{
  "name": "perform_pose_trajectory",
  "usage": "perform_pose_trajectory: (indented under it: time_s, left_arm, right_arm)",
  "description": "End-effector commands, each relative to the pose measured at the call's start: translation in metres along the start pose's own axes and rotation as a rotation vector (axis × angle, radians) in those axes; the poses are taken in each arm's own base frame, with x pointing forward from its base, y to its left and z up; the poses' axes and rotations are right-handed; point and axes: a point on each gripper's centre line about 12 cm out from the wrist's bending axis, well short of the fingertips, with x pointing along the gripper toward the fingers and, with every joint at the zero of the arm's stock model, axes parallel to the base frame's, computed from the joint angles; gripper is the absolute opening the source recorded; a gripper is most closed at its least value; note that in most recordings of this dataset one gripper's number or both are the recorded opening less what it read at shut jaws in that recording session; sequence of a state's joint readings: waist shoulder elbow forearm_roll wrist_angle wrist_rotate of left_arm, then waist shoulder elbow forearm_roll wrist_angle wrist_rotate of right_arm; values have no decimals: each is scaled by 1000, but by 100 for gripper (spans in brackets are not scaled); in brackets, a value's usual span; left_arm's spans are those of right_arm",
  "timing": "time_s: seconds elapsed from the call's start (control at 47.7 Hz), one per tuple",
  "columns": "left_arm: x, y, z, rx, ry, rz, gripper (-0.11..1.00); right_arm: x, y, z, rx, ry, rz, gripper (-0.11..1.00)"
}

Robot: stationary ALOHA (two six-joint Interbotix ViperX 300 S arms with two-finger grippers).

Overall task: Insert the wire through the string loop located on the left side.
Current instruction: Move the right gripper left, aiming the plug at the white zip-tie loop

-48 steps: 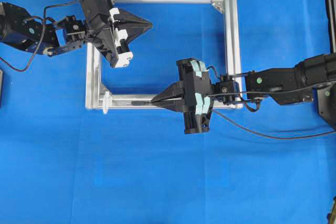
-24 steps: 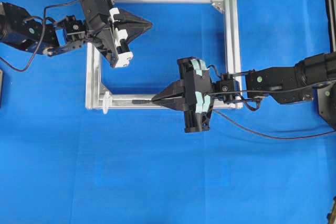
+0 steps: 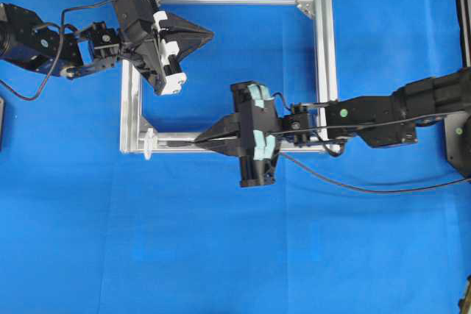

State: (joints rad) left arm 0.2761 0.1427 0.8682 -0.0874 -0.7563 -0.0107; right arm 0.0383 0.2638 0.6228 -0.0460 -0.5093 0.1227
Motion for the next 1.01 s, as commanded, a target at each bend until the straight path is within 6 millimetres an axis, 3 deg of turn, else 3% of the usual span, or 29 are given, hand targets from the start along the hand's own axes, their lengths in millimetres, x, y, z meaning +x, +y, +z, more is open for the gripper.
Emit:
perform_pose_trajectory:
  time_s: [0.0,0.986]
  left_arm:
    - [-2,-1,14,-2,-44,-4,0]
    - [-7,1,11,0,-34,-1,0]
  right_arm:
    - [6,1,17,-2,-49,4,0]
    - [12,0,16,0,-38,2,1]
